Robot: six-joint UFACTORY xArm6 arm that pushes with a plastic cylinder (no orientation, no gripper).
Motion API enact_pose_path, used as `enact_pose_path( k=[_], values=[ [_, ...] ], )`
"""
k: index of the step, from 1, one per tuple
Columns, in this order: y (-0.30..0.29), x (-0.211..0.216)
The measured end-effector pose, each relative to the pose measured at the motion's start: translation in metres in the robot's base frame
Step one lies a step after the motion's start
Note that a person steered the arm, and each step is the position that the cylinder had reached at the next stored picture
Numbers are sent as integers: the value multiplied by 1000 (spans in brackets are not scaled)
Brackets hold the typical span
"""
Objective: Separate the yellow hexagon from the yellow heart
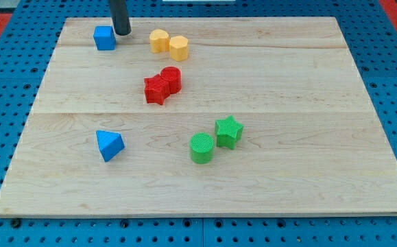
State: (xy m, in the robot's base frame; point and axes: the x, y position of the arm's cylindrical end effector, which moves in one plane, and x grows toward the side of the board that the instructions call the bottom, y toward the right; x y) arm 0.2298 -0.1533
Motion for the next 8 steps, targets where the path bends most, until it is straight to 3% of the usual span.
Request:
enact_pose_path(
  k=[2, 4, 5, 7, 8],
  values=[
    [18, 2],
    [-39, 6],
    [-24, 10],
    [85, 46],
    [73, 26]
  ],
)
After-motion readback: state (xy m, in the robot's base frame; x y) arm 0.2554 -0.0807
